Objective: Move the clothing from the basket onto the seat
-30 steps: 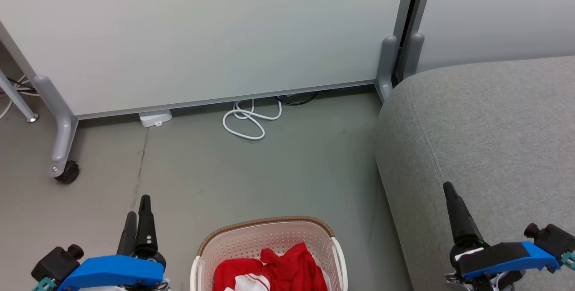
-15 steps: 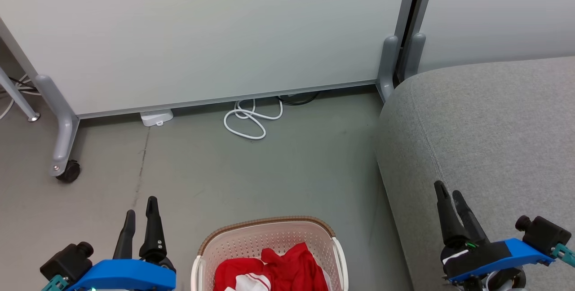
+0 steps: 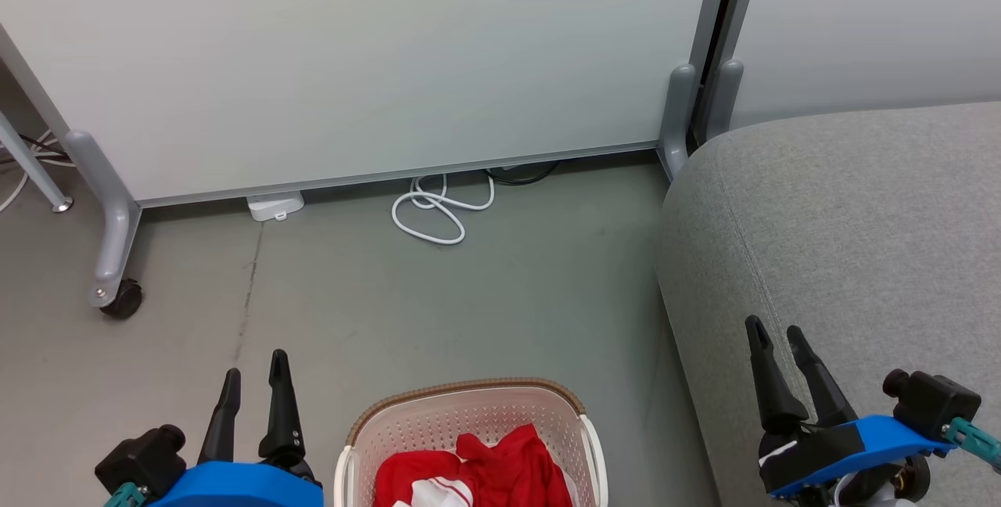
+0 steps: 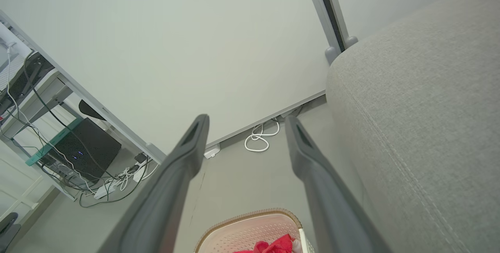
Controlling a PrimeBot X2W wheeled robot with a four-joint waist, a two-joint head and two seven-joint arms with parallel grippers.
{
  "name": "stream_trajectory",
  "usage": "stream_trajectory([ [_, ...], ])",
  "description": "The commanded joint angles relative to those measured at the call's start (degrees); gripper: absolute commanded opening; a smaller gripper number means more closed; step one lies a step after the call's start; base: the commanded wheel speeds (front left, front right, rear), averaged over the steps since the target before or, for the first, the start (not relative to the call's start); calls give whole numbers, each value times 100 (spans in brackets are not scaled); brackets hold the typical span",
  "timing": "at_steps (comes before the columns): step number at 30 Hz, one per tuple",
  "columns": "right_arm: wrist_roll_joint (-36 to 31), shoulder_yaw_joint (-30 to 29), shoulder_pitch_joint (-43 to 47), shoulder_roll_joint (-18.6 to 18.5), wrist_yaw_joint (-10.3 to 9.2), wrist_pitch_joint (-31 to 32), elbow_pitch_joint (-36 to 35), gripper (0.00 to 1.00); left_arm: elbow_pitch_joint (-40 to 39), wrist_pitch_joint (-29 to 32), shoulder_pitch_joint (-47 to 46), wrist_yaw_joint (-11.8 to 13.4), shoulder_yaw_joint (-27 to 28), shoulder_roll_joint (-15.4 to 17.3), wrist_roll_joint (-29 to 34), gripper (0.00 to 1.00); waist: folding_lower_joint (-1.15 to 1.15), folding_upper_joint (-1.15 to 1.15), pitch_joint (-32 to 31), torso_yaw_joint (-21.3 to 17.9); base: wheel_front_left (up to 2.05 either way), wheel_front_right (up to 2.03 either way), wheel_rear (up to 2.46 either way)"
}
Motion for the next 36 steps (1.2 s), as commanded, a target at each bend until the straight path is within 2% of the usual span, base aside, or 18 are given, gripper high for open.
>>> stream_trajectory([
  [1,-166,-11,-53,-46,13,-32,-76,100,-34,-56,-7,20,-38,53,143,100,0,0,-3,1,0,0,0],
  [18,-1154,26,11,-57,14,-106,-93,100,53,-303,98,86,-113,33,1047,100,0,0,-24,30,0,0,0],
  [36,-1904,-73,41,-66,17,-273,12,100,174,-530,157,104,-87,-43,1563,100,0,0,-55,48,0,0,0],
])
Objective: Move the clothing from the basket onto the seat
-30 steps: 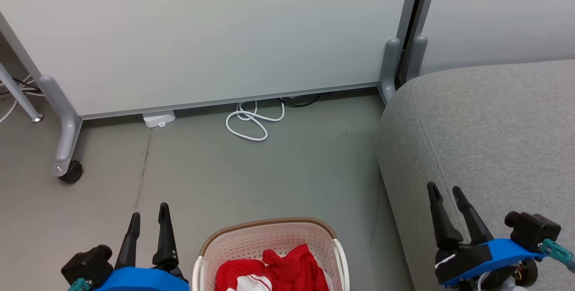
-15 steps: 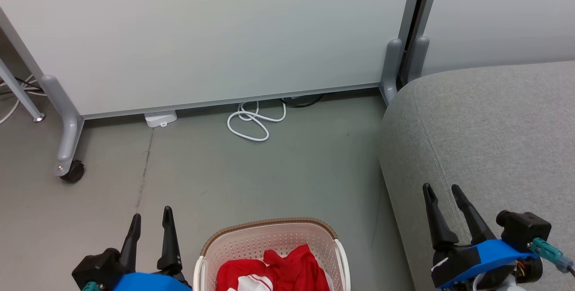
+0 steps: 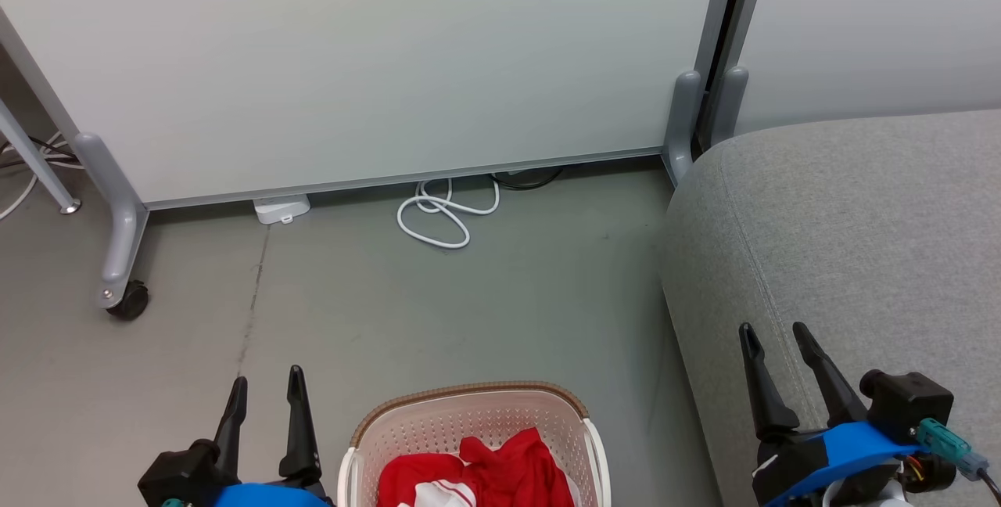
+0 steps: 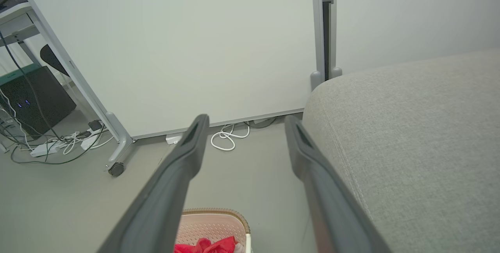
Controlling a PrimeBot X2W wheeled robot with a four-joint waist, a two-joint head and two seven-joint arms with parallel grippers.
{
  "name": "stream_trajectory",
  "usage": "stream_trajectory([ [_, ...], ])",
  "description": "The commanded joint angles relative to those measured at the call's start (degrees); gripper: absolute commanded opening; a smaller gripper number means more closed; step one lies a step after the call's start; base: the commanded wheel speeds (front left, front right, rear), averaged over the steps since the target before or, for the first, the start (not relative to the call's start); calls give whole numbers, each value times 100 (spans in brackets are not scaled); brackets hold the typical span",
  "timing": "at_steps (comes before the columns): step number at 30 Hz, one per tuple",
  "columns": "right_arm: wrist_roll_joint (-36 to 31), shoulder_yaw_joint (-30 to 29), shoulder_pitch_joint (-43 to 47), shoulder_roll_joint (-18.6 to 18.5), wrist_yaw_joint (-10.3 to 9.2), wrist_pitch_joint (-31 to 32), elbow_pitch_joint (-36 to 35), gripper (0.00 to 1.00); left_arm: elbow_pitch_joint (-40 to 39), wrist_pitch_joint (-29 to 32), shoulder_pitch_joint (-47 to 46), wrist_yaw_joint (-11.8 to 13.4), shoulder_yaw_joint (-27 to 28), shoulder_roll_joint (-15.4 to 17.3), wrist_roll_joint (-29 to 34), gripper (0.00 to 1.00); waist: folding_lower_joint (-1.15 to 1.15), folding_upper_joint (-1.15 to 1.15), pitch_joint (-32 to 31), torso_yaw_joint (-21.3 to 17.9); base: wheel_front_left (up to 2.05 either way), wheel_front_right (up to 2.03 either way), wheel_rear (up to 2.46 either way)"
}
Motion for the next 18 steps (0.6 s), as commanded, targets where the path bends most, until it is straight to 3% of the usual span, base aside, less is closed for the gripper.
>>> stream_trajectory([
  [1,-140,-1,23,-44,10,-47,-6,100,11,-57,14,10,11,8,112,100,0,0,-4,0,0,0,0],
  [18,-778,-22,27,-48,13,-121,81,100,156,-221,93,21,-83,-2,671,100,0,0,-36,8,0,0,0],
])
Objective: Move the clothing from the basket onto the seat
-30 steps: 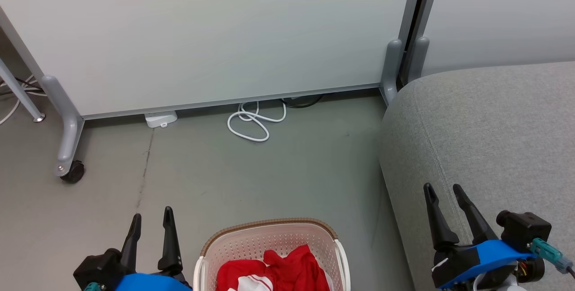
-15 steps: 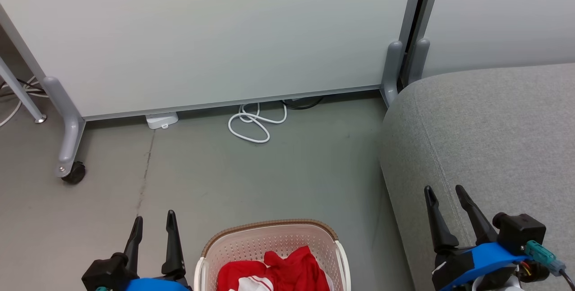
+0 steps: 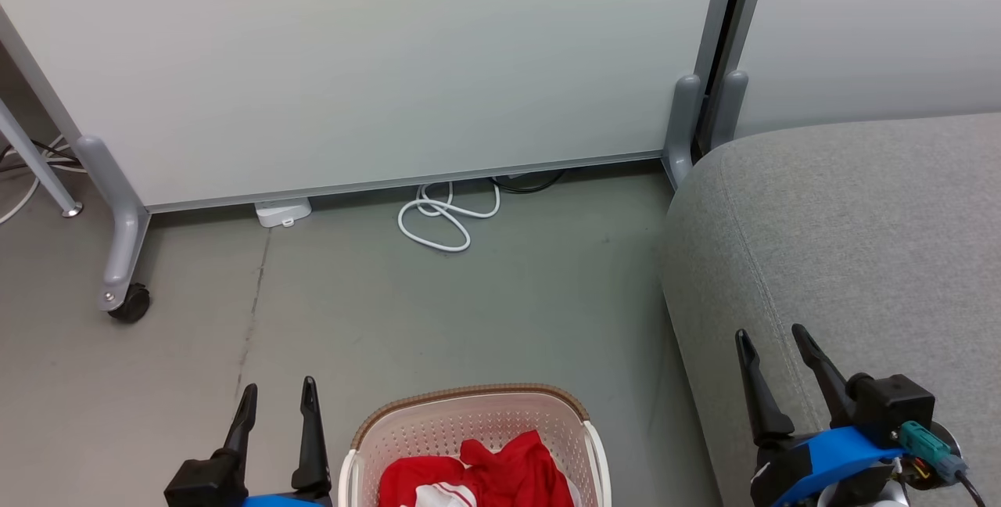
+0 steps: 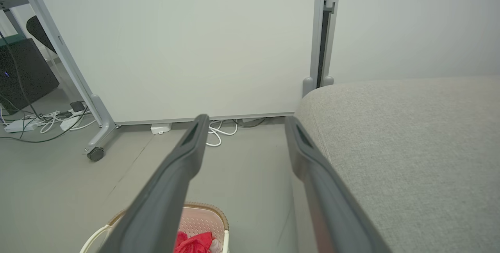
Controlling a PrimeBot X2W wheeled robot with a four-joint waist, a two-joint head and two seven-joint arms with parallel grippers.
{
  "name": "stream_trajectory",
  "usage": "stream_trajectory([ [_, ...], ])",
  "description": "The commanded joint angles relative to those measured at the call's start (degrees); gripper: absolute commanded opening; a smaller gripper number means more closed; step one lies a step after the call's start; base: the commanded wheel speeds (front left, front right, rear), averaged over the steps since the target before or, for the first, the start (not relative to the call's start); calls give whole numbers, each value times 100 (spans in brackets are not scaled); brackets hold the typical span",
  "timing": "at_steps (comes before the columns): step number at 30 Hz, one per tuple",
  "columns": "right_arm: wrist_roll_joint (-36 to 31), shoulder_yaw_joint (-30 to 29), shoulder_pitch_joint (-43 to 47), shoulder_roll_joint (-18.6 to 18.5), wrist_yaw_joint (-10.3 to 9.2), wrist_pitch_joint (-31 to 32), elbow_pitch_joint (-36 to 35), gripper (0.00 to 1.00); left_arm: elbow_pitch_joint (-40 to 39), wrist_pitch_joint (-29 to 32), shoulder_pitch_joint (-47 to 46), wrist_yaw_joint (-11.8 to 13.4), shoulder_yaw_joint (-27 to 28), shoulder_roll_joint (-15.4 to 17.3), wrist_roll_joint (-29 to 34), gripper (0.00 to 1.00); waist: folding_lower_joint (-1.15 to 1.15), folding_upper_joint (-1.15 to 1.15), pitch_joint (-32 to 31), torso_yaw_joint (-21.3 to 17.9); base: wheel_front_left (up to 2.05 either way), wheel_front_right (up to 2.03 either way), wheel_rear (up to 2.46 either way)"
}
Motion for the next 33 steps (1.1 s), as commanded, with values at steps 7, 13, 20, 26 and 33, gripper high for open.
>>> stream_trajectory([
  [7,-378,39,70,-40,13,32,9,100,139,-102,75,60,-10,8,238,100,0,0,-8,22,0,0,0],
  [13,-366,-26,88,-39,14,47,31,100,111,-107,50,72,66,0,116,100,0,0,-2,18,0,0,0],
  [20,-339,-68,74,-38,14,26,93,100,95,-107,53,56,90,-10,18,100,0,0,4,16,0,0,0],
  [26,-393,-56,55,-38,14,42,92,100,103,-107,56,65,72,-15,-6,100,0,0,32,9,0,0,0],
  [33,-445,65,-73,-37,14,70,-2,100,129,-106,-43,46,47,-21,-9,100,0,0,286,-110,0,0,0],
])
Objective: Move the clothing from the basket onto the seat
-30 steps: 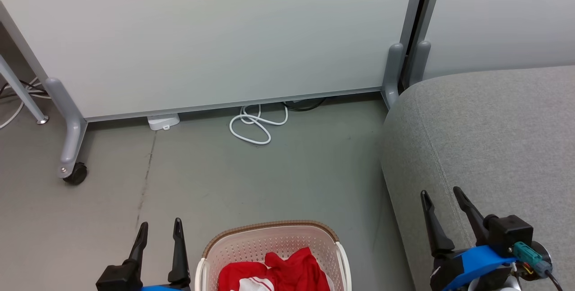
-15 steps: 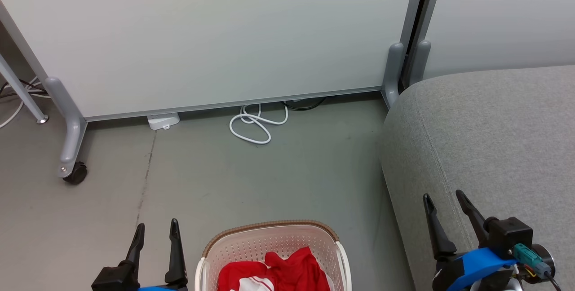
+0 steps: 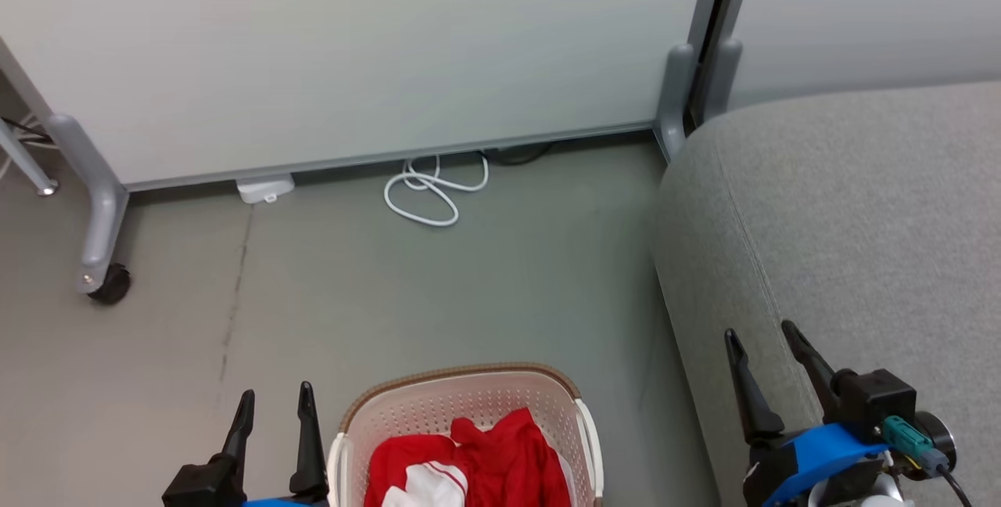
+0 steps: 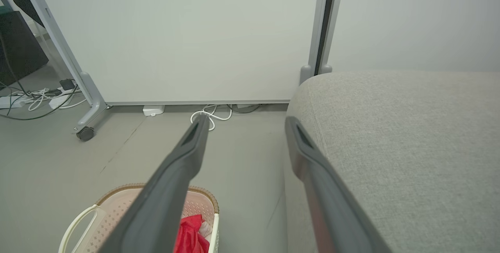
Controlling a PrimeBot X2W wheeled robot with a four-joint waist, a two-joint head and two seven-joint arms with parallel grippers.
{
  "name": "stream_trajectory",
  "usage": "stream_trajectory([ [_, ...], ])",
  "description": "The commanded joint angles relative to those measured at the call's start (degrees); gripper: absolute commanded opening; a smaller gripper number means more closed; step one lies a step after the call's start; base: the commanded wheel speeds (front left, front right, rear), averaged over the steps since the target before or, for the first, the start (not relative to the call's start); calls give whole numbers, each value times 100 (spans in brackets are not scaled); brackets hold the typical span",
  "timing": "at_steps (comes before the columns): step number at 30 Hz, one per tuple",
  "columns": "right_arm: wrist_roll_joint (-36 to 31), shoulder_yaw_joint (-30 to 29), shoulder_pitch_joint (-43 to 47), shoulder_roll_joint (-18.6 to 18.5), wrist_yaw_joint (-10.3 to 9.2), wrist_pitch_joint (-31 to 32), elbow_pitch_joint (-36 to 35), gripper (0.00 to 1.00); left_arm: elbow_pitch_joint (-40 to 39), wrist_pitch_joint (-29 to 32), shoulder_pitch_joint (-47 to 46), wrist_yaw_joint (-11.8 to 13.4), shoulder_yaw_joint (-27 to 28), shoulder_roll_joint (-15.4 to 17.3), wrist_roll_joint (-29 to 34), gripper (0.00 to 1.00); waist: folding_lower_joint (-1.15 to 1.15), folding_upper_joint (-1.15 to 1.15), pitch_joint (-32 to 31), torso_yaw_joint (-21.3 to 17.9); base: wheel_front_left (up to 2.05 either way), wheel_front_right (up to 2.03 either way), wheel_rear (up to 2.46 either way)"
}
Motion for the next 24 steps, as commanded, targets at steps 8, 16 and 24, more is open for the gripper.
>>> stream_trajectory([
  [8,-65,254,-384,-28,11,-23,-198,100,433,-27,-362,-52,-118,-11,24,100,0,0,701,-443,0,0,0],
  [16,35,531,-791,-29,6,-132,-395,100,1648,119,-1235,-326,-384,93,106,100,0,0,1708,-1015,0,0,0],
  [24,228,895,-1251,-23,6,-333,-513,100,3107,476,-2557,-560,-785,237,269,100,0,0,2691,-1435,0,0,0],
])
